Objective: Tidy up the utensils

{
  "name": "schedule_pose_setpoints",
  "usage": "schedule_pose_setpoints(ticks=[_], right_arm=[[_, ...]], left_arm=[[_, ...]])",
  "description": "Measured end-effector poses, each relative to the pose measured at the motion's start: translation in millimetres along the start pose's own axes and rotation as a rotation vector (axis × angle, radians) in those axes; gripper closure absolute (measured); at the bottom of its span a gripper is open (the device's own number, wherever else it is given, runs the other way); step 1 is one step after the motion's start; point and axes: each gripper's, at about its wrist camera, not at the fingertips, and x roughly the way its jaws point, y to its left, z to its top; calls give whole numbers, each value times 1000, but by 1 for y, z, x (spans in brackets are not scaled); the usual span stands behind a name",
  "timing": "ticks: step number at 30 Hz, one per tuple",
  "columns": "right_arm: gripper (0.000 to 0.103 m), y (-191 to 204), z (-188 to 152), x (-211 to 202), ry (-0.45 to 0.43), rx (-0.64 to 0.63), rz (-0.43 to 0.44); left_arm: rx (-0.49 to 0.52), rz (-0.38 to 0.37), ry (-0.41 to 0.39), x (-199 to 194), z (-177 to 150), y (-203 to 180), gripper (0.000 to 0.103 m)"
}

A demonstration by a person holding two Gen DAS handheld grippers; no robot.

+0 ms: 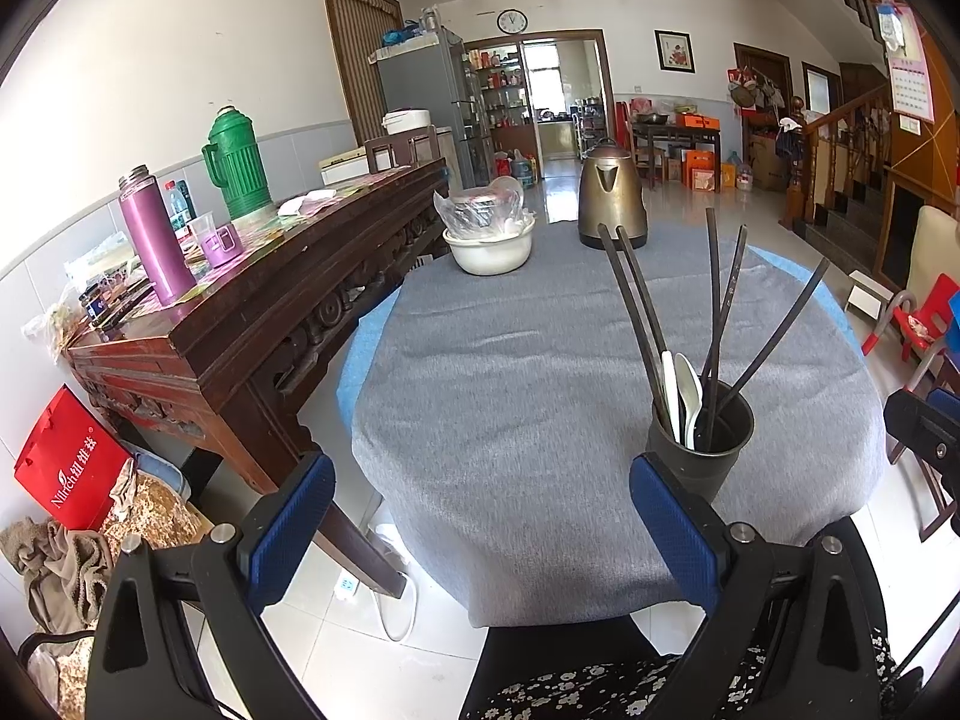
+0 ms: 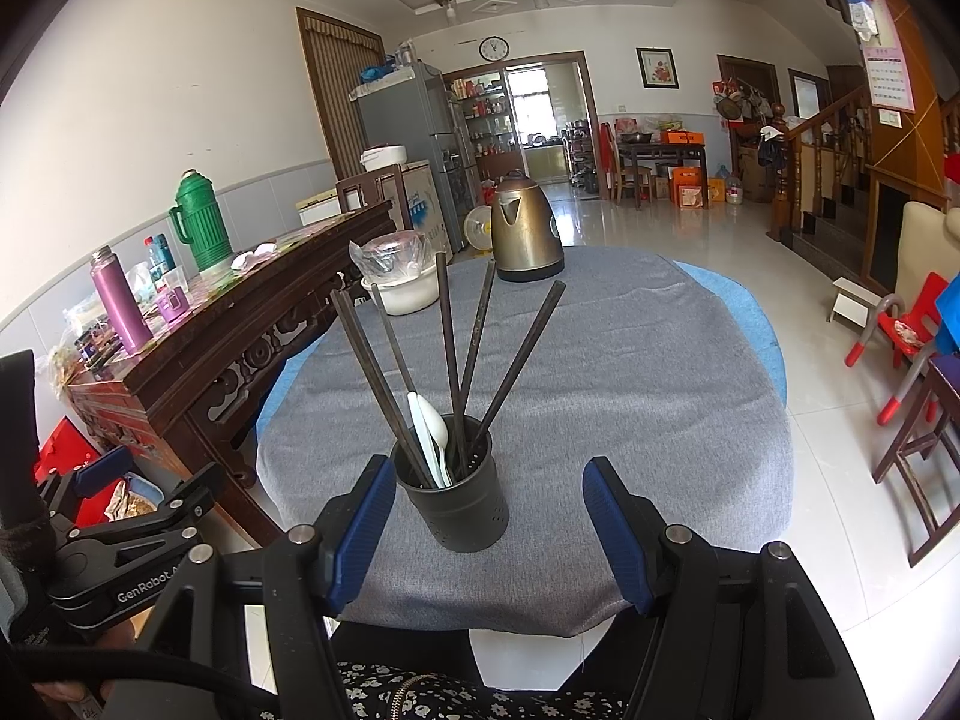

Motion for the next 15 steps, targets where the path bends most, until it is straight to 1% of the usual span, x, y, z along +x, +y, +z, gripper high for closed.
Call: schedule_pose_setpoints(ticks=[15], right_arm=[[35,5,1,-1,-9,-4,-2]], left_arm=[[2,-4,4,1,-5,-2,4]])
